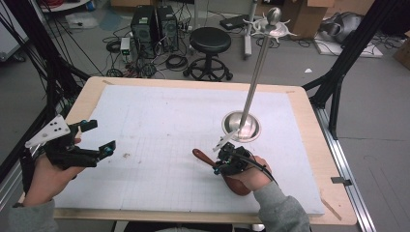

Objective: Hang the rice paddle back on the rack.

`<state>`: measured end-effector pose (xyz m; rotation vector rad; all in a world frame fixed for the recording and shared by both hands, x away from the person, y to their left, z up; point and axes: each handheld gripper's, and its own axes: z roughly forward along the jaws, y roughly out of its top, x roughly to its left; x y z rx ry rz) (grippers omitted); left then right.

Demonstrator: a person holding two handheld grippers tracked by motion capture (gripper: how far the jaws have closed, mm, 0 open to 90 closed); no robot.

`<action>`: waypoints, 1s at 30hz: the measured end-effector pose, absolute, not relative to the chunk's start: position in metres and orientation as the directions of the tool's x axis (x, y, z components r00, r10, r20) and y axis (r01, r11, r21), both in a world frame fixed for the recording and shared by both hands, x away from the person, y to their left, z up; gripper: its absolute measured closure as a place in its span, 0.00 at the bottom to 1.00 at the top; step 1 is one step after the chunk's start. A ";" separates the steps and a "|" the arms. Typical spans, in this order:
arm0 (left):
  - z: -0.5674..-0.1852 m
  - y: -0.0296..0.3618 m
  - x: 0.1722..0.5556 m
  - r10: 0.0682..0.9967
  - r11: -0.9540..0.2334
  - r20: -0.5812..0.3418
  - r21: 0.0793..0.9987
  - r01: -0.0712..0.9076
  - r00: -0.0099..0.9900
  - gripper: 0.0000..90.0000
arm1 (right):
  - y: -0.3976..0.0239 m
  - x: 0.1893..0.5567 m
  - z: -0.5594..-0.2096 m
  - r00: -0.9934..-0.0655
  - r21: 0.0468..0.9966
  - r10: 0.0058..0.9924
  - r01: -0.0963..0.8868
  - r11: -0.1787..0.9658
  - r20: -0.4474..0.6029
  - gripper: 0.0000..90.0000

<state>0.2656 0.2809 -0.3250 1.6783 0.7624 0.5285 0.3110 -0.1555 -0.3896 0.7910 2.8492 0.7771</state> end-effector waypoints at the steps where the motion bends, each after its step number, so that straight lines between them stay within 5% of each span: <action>1: -0.325 0.281 0.266 0.725 -0.130 -0.049 0.970 0.207 0.687 0.02 | -0.158 0.311 -0.387 -0.860 0.513 0.507 0.461 0.724 0.058 0.85; 30: -0.323 0.284 0.263 0.728 -0.120 -0.051 0.972 0.200 0.684 0.02 | -0.226 0.303 -0.348 -0.852 0.779 0.518 0.374 0.503 0.075 0.86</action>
